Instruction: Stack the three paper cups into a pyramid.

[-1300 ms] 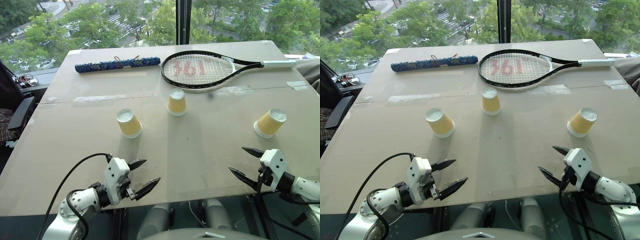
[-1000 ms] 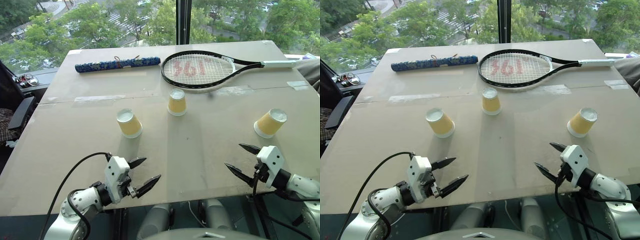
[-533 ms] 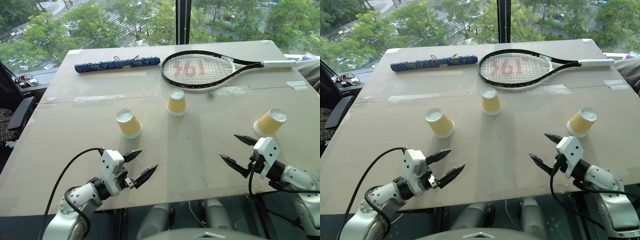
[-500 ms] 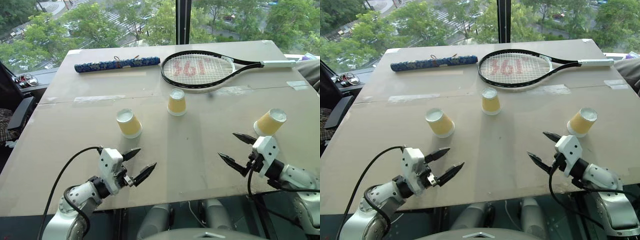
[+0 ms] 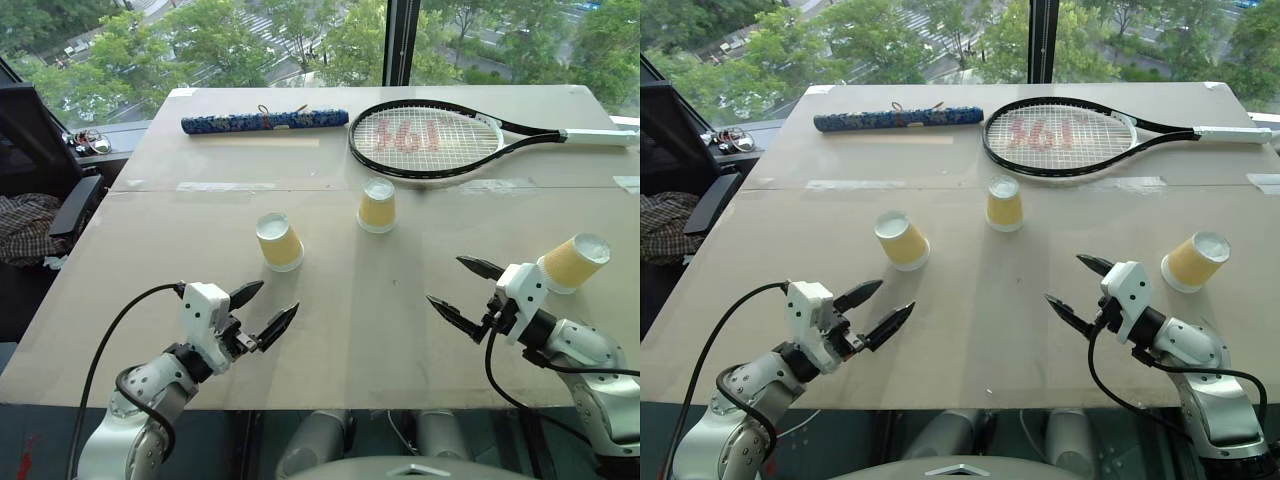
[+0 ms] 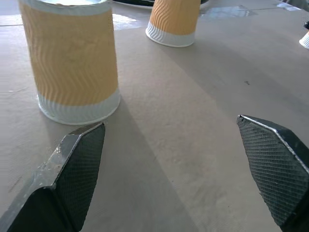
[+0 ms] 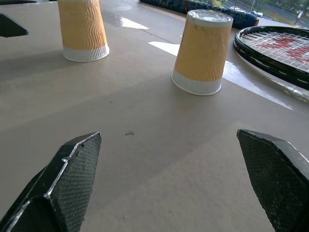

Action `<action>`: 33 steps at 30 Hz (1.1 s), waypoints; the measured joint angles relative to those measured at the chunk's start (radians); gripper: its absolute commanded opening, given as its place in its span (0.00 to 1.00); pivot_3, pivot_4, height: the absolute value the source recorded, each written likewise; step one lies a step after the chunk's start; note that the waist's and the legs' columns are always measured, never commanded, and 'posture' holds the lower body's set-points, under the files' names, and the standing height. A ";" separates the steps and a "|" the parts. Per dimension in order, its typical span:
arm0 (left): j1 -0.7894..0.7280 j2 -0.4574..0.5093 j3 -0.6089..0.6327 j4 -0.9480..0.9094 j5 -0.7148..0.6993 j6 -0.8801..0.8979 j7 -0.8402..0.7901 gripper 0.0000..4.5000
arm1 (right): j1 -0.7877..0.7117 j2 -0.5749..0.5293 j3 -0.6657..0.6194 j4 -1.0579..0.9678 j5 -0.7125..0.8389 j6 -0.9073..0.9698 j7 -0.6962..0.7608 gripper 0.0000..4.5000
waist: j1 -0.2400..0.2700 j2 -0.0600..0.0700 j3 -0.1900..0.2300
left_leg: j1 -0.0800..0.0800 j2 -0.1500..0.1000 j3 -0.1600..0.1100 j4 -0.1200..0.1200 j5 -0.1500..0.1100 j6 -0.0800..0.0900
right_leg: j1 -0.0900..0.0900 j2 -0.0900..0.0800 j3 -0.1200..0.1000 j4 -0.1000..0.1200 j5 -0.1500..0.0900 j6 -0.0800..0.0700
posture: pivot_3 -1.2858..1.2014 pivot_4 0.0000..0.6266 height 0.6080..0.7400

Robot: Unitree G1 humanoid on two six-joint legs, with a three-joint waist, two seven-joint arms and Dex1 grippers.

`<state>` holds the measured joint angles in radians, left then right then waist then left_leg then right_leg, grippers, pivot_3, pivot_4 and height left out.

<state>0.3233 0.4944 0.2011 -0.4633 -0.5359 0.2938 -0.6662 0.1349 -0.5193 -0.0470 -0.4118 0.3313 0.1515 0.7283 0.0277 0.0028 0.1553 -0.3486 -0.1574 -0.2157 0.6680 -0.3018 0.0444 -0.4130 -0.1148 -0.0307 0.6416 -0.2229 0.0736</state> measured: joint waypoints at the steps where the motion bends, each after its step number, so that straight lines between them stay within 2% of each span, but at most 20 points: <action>1: -0.009 0.000 0.001 0.000 0.000 0.002 0.007 1.00 | 0.001 0.003 0.000 0.000 0.000 -0.008 0.003 0.99 | 0.004 0.000 0.000 | 0.000 0.001 0.001 -0.001 -0.001 0.001 | -0.001 0.001 0.002 -0.001 0.000 0.000 | 0.52 0.24 1.00; 12: -0.134 0.013 0.033 0.025 0.002 0.051 0.066 1.00 | 0.046 0.010 0.000 -0.005 0.075 -0.063 0.094 0.99 | 0.013 0.000 0.000 | 0.003 0.004 0.018 -0.001 -0.003 0.005 | -0.003 0.007 0.017 -0.001 0.000 0.000 | 0.52 0.24 1.00; 15: -0.213 0.031 0.034 0.058 0.013 0.096 0.107 1.00 | 0.054 0.006 0.000 -0.020 0.100 -0.072 0.120 0.99 | 0.014 0.000 0.000 | 0.003 0.005 0.018 -0.001 -0.004 0.005 | -0.004 0.008 0.018 0.000 0.000 0.000 | 0.52 0.24 1.00; 20: -0.354 0.062 0.015 0.153 0.050 0.120 0.115 1.00 | 0.074 0.006 0.000 -0.053 0.115 -0.074 0.120 0.99 | 0.015 0.000 0.000 | 0.003 0.005 0.019 -0.001 -0.004 0.004 | -0.004 0.008 0.018 0.000 0.000 0.000 | 0.52 0.24 1.00; 25: -0.470 0.066 -0.057 0.303 0.116 0.106 0.073 1.00 | 0.090 0.002 -0.001 -0.085 0.127 -0.070 0.117 0.99 | 0.013 0.000 0.000 | 0.003 0.005 0.019 -0.001 -0.005 0.004 | -0.004 0.009 0.019 0.000 0.000 0.000 | 0.52 0.24 1.00; 26: -0.487 0.066 -0.067 0.331 0.125 0.101 0.060 0.88 | 0.096 0.001 -0.001 -0.090 0.127 -0.070 0.115 1.00 | 0.012 0.000 0.000 | 0.003 0.005 0.019 -0.001 -0.005 0.005 | -0.005 0.009 0.019 0.000 0.000 0.000 | 0.52 0.24 1.00; 28: -0.524 0.066 -0.093 0.381 0.141 0.082 0.026 0.71 | 0.109 -0.001 -0.003 -0.094 0.126 -0.070 0.109 1.00 | 0.013 0.000 0.000 | 0.003 0.005 0.019 -0.001 -0.005 0.005 | -0.005 0.009 0.019 0.000 0.000 0.000 | 0.52 0.24 1.00; 29: -0.541 0.066 -0.097 0.404 0.144 0.068 0.004 0.59 | 0.122 -0.001 -0.005 -0.099 0.125 -0.070 0.101 1.00 | 0.013 0.000 0.000 | 0.003 0.005 0.019 -0.001 -0.005 0.005 | -0.005 0.009 0.019 0.000 0.000 0.000 | 0.52 0.24 1.00; 33: -0.562 0.066 -0.103 0.429 0.138 0.047 -0.071 0.56 | 0.163 -0.001 -0.015 -0.121 0.120 -0.070 0.074 1.00 | 0.013 0.000 0.001 | 0.003 0.005 0.018 -0.001 -0.005 0.005 | -0.006 0.008 0.021 -0.001 0.000 0.000 | 0.52 0.24 1.00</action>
<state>-0.2386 0.5602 0.0985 -0.0343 -0.3983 0.3410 -0.7369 0.2975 -0.5208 -0.0622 -0.5328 0.4509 0.0811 0.8024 0.0406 0.0024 0.1558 -0.3458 -0.1520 -0.1973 0.6666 -0.3065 0.0492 -0.4190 -0.1065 -0.0102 0.6411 -0.2225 0.0739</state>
